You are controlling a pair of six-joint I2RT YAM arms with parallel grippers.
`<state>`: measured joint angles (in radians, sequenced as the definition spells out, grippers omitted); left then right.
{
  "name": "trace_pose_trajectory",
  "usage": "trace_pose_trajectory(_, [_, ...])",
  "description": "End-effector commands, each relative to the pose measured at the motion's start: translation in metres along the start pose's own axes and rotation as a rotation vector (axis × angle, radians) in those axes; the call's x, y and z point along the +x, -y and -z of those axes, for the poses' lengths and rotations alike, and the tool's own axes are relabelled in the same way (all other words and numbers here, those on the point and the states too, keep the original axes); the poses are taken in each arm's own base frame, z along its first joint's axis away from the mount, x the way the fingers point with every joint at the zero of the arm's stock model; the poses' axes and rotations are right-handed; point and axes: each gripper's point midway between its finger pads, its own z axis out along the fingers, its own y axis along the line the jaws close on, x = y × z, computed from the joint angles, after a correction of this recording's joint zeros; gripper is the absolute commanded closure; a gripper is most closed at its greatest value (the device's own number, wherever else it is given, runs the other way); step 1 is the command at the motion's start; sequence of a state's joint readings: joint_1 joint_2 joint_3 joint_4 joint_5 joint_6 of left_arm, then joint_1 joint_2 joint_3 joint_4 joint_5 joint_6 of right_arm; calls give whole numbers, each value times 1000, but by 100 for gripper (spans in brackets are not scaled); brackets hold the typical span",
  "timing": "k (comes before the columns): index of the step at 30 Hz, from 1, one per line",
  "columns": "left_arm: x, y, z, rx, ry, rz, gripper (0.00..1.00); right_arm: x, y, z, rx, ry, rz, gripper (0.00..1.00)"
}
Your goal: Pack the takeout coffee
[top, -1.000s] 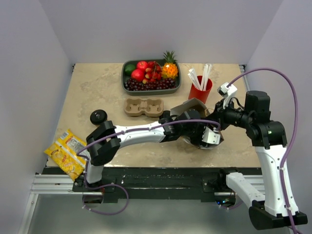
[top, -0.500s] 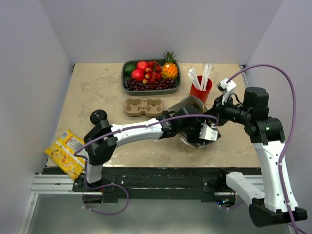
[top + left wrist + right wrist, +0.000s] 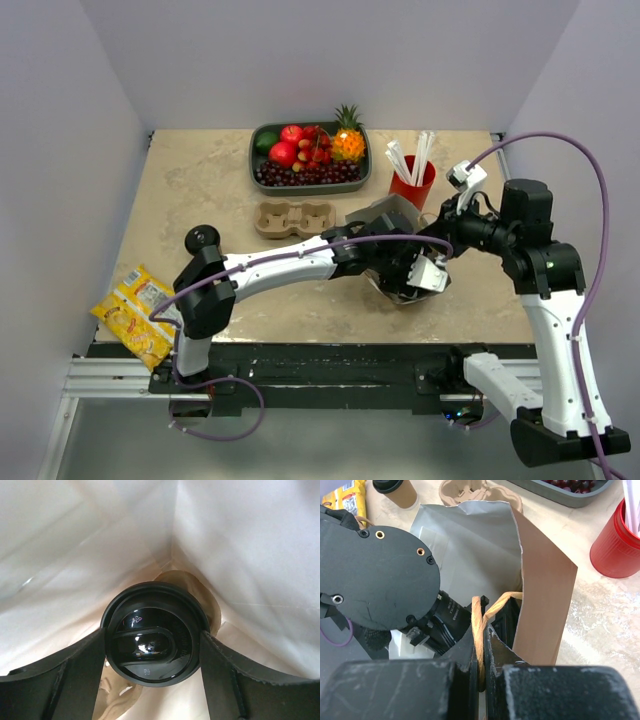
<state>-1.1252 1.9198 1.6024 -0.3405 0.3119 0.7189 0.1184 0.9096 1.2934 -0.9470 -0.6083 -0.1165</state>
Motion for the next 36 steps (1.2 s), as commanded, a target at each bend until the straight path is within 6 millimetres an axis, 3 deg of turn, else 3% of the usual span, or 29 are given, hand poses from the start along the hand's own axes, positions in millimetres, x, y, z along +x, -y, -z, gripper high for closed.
trace_pose_trajectory(1, [-8,1,6,47,-19,-99,33,-9,2,-3,-1,25,21,100])
trace_pose_trajectory(4, [-6,9,5,81,-19,-89,27,-8,1,-4,-11,20,15,100])
trace_pose_trajectory(13, [-6,0,4,45,-16,-55,12,-6,2,-10,-23,9,-2,100])
trace_pose_trajectory(25, [-14,-20,9,0,-3,-68,10,-13,4,-11,-19,23,-1,100])
trace_pose_trajectory(31, [-15,-19,16,27,-20,-63,9,-11,5,-13,-21,7,-9,100])
trace_pose_trajectory(36, [-28,-19,26,64,21,-59,8,-6,9,-16,-2,-7,-51,100])
